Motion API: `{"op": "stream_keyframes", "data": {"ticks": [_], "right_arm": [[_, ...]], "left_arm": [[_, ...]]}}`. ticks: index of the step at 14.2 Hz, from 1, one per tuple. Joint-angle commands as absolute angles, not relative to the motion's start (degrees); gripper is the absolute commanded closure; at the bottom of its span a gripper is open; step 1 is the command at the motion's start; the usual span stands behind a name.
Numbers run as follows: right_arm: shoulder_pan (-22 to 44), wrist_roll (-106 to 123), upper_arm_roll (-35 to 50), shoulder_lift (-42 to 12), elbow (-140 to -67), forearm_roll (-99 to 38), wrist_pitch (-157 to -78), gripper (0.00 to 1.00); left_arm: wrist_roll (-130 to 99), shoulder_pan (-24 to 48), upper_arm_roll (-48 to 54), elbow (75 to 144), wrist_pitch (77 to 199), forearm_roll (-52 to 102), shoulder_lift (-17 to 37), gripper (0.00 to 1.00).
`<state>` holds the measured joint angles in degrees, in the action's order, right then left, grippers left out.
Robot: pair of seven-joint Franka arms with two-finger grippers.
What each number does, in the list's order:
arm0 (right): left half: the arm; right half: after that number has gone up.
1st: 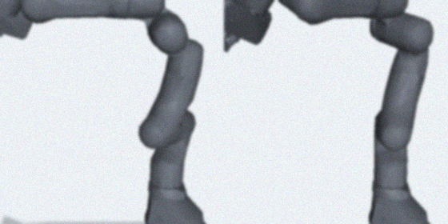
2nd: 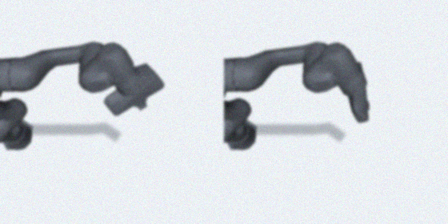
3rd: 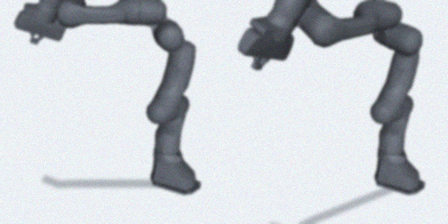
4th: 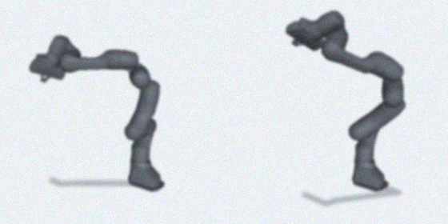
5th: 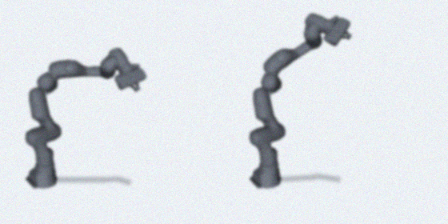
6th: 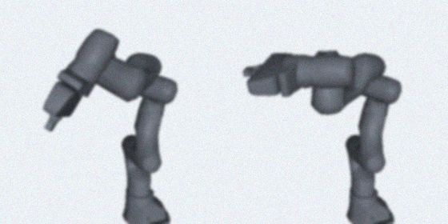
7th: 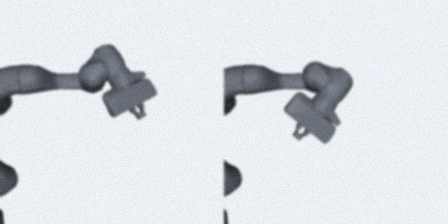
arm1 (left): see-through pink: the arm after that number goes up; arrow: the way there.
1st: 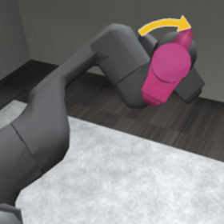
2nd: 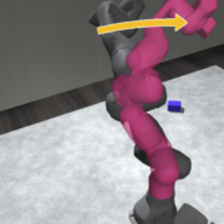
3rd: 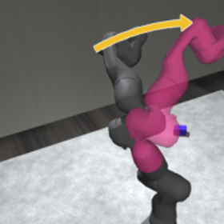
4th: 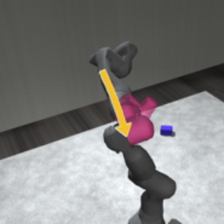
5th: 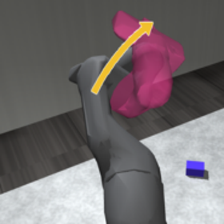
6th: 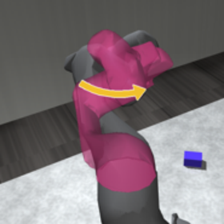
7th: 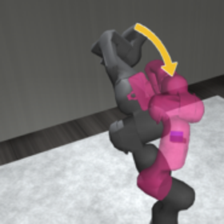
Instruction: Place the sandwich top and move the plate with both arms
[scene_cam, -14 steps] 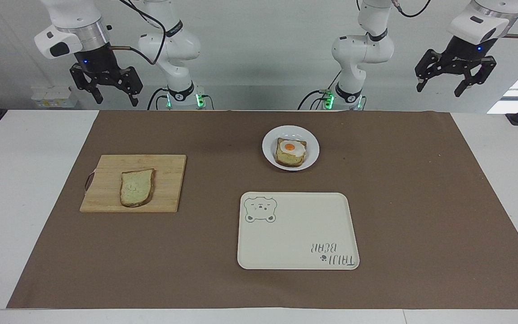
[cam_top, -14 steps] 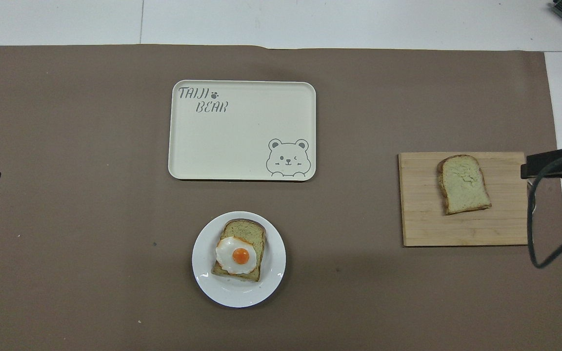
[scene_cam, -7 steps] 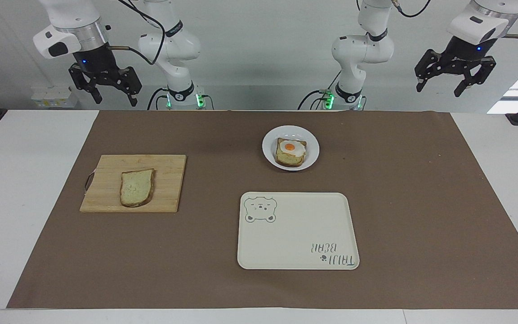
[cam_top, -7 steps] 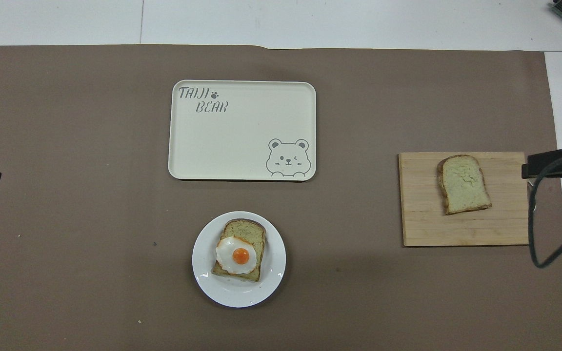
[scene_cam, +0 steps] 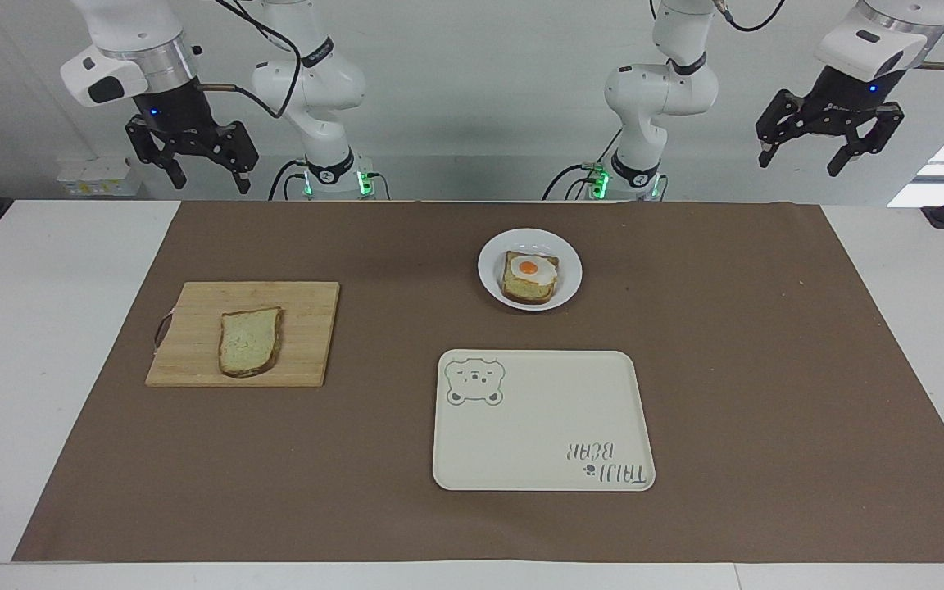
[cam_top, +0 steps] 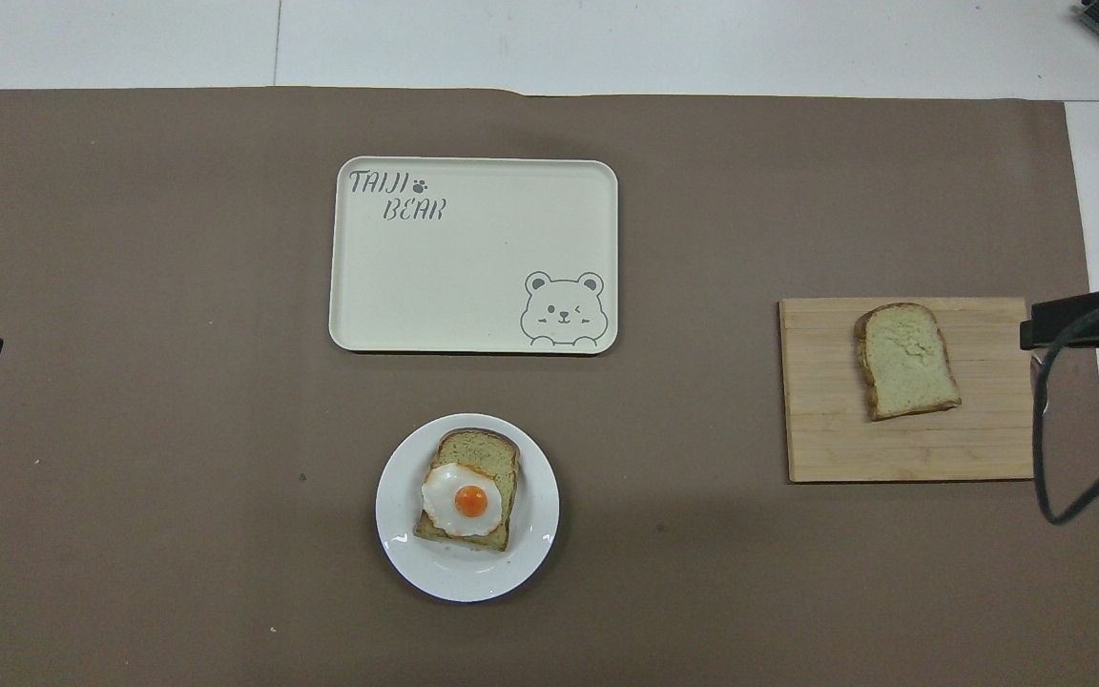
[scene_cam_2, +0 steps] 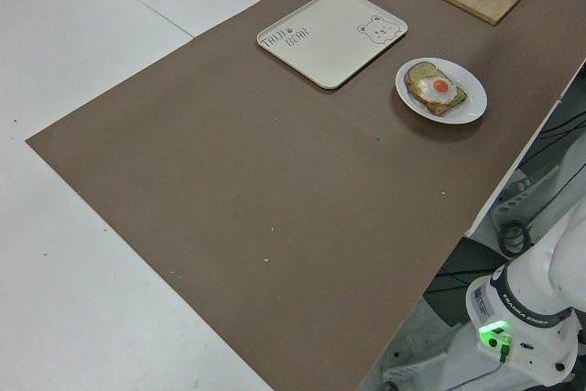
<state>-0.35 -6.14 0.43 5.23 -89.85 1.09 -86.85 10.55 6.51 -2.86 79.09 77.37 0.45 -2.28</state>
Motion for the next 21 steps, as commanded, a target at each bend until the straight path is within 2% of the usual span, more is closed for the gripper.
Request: {"op": "stream_keyframes", "data": {"ticks": [1,21], "right_arm": [[-1.23,-5.10,0.70,4.57,-88.86,0.00,-87.36,0.00],[-1.14,-5.27,0.70,4.57,-88.86,0.00,-87.45,0.00]], "left_arm": [[10.28,7.12,-3.16,80.42,75.42,-0.53,-3.69,0.00],[9.93,6.85,-3.16,80.68,73.57,-0.35,-4.04,0.00]]}}
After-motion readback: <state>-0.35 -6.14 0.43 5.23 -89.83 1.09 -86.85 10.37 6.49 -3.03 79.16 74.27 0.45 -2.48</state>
